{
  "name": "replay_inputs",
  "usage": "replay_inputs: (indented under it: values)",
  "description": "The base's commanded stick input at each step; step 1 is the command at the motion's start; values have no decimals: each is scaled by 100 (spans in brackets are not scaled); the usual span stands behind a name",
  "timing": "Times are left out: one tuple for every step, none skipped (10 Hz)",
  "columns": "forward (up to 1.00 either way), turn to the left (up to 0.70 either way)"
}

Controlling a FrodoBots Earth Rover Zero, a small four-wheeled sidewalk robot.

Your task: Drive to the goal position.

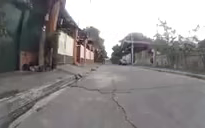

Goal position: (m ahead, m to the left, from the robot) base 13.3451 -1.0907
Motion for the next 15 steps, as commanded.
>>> replay_inputs:
  values:
    - [70, 0]
    - [70, 0]
    - [70, 0]
    - [70, 0]
    - [70, 0]
    - [70, 0]
    - [70, 0]
    - [70, 0]
    - [70, 0]
    - [70, 0]
    - [70, 0]
    - [70, 0]
    - [70, 0]
    - [70, 0]
    - [70, 0]
